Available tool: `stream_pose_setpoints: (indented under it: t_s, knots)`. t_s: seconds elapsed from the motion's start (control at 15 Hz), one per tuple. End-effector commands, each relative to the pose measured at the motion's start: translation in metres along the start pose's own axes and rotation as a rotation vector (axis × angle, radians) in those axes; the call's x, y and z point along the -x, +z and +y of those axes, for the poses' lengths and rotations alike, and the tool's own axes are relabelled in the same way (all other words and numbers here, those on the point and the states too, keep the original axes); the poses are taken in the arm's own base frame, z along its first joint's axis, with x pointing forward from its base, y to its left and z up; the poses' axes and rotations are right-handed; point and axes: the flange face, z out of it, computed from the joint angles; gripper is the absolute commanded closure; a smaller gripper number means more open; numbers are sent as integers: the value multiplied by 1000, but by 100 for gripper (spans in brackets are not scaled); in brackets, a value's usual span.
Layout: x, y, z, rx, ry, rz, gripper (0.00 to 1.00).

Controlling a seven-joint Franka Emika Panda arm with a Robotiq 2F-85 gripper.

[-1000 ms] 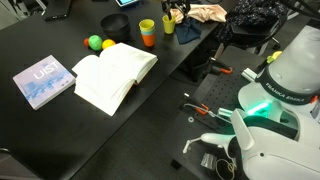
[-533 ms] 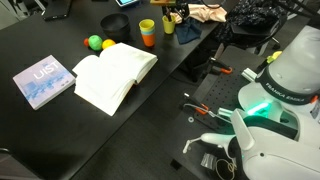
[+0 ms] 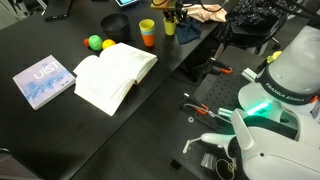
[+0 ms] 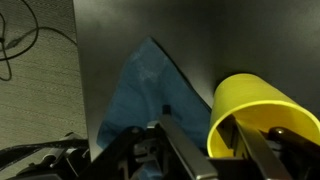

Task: Stack the cups together

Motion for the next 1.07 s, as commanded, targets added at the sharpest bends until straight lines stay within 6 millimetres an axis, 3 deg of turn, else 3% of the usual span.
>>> stream_pose_setpoints:
  t_s: [0.0,0.13,0.27,1.0]
  knots:
    - [1,-4,-5,-8,16,18,80]
    - [2,-6,-6,-8,18,18,95]
    - [3,-9,-7,-2,25,9,100]
    - [9,-40,-16,-9,133,119,95]
